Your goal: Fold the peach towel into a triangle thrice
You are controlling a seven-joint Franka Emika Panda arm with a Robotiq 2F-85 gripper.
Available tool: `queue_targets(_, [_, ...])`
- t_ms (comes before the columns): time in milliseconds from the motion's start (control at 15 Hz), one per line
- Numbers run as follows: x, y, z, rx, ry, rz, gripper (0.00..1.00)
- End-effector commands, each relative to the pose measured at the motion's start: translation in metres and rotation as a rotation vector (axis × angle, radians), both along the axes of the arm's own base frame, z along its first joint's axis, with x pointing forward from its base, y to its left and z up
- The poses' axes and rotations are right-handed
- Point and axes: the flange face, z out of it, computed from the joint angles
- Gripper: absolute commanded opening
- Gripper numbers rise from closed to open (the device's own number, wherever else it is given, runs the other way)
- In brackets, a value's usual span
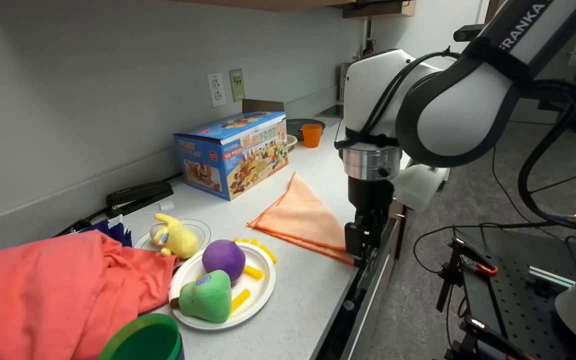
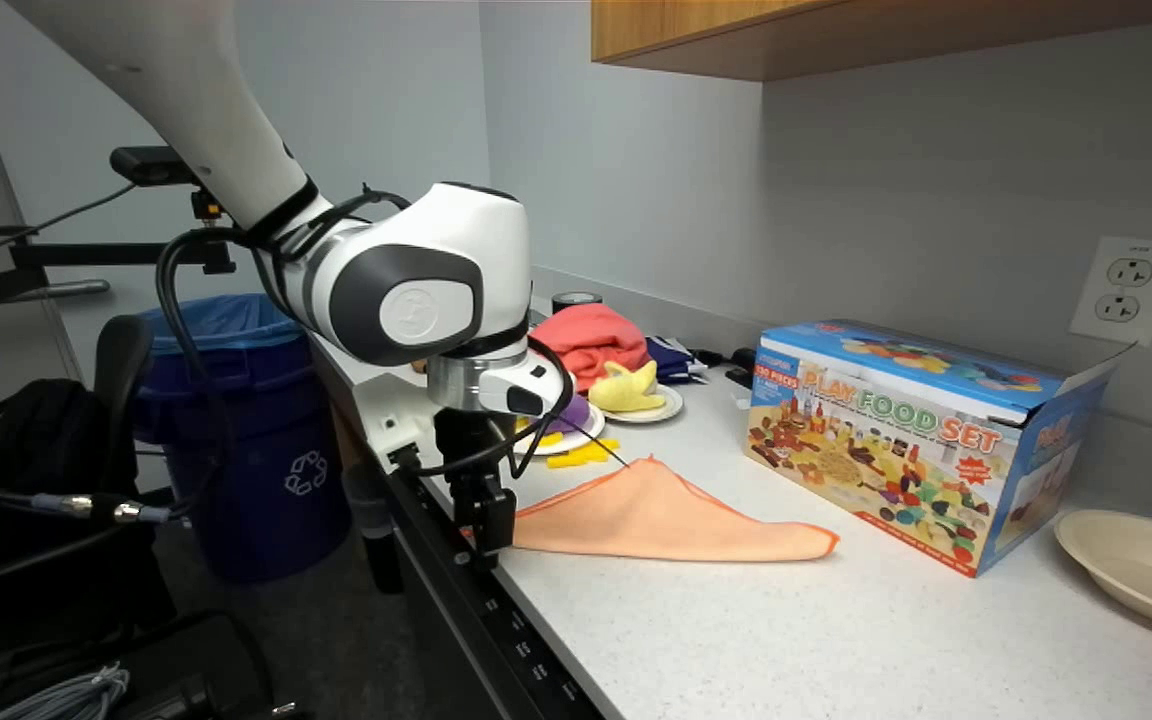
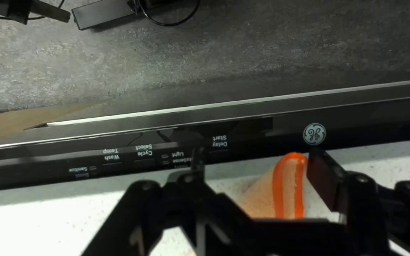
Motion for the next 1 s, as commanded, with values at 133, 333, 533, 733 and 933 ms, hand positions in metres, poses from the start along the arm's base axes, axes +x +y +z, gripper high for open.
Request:
queue_targets(133, [0.003, 0.012, 0.004, 0.019, -0.046, 0.006, 0.28])
queue_targets(333, [0.006, 0.020, 0.003, 0.035, -0.045, -0.003, 0.06])
queue_targets(533, [0.007, 0.023, 0.002, 0.048, -0.042, -0.013, 0.00])
queue_targets(733, [0.004, 0.019, 0.006, 0.045, -0.047, -0.022, 0.00])
queue_targets(933, [-0.002, 0.022, 0.011, 0.044, -0.023, -0.030, 0.00])
